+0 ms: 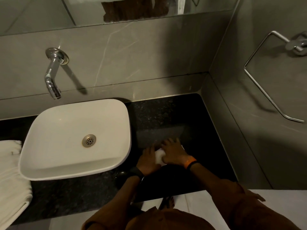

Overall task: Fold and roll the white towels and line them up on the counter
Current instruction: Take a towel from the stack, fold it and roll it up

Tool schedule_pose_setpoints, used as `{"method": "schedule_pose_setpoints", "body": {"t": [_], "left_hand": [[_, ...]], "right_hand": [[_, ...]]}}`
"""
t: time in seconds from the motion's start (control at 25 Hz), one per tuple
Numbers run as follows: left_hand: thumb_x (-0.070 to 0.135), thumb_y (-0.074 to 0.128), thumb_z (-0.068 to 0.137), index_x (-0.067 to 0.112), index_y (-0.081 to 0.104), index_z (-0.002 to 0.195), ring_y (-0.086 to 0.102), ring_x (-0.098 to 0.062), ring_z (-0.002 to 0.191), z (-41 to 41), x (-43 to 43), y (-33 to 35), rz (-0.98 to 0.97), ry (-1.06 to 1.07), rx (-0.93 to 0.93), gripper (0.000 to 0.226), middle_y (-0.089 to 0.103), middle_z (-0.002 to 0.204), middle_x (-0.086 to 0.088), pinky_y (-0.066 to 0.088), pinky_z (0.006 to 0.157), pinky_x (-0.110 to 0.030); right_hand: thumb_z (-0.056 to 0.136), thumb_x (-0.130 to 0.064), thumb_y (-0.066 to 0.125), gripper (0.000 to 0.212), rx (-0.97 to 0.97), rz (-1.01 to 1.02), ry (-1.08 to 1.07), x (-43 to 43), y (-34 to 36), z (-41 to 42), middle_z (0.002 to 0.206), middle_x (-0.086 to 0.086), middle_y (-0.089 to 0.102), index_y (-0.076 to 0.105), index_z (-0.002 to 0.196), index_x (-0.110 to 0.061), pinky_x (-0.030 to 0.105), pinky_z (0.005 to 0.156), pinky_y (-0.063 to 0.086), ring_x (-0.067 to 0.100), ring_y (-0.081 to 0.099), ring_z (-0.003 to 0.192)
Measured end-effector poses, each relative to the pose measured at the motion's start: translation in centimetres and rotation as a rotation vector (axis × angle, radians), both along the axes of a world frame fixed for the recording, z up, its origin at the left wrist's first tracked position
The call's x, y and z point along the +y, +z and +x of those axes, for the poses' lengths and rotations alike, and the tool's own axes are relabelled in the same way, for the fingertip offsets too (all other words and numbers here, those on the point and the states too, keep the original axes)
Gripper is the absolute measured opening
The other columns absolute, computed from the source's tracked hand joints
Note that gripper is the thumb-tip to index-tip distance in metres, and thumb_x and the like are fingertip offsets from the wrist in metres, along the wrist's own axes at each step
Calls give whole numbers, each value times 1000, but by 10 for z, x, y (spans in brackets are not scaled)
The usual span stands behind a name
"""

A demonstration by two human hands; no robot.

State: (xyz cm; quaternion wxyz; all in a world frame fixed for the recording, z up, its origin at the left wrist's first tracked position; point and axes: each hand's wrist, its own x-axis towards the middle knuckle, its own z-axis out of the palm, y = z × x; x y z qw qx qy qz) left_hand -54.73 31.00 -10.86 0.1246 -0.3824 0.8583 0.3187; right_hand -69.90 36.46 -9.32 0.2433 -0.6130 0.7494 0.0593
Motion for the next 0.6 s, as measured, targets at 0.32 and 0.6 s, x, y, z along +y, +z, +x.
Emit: {"method": "schedule_pose_setpoints", "body": {"t": [0.32, 0.6], "left_hand": [[24, 46, 101, 19, 19, 151, 41, -25, 134, -58, 15, 4, 584, 509, 581, 57, 37, 150, -9, 37, 112, -46], [23, 52, 96, 6, 22, 149, 33, -31, 140, -166, -14, 10, 670, 581, 536, 64, 31, 153, -16, 28, 117, -48]], "right_hand": [[96, -28, 53, 46, -718, -443, -997, 41, -20, 11, 144, 7, 42, 39, 139, -26, 37, 102, 43, 23, 46, 128], [102, -18, 37, 44, -547, -460, -1033, 1, -22, -96, 147, 15, 43, 34, 146, -14, 45, 110, 37, 30, 44, 131]]}}
